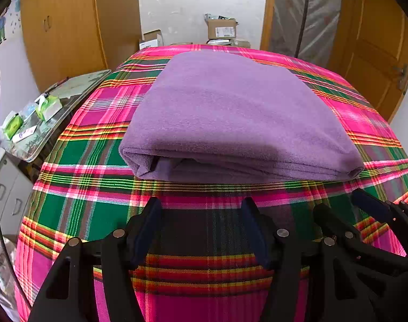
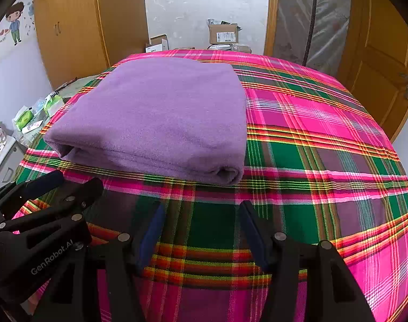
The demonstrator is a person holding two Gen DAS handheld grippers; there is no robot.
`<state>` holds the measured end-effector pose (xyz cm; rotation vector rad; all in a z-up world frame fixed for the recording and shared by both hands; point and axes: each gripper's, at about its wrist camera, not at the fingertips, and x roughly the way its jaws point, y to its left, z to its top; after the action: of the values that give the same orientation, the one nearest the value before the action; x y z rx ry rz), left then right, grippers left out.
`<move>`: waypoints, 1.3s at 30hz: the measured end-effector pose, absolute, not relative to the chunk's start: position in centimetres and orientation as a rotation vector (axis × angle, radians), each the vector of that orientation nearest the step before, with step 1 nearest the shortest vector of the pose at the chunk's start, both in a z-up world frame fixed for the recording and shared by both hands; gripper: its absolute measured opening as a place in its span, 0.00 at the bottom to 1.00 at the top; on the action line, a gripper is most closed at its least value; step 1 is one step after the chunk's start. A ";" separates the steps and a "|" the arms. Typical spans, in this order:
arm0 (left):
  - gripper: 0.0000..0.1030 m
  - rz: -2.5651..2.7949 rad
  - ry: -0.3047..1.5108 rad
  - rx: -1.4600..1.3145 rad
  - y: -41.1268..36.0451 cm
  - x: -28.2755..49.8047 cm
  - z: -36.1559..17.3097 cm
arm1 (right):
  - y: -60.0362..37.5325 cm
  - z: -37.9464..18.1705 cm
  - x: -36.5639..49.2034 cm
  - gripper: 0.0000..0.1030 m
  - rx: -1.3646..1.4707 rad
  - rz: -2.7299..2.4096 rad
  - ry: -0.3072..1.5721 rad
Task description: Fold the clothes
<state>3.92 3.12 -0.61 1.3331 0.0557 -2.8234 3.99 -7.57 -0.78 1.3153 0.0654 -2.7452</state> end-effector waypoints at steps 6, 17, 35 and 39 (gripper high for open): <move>0.68 -2.828 0.048 1.340 3.2 4.0 -0.6 | -7.2 -0.8 3.7 0.57 1.327 -2.768 0.057; 0.68 -2.831 0.051 1.342 3.0 4.0 -0.6 | -6.9 -0.8 3.7 0.60 1.329 -2.769 0.050; 0.68 -2.837 0.043 1.351 3.0 3.9 -0.6 | -6.9 -0.8 3.7 0.60 1.330 -2.768 0.050; 0.68 -2.836 0.043 1.351 3.0 4.0 -0.7 | -6.9 -0.8 3.6 0.60 1.330 -2.768 0.050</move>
<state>3.98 2.98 -0.66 1.3510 0.0431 -2.8362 3.64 -6.91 -0.76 1.3295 0.0504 -2.7679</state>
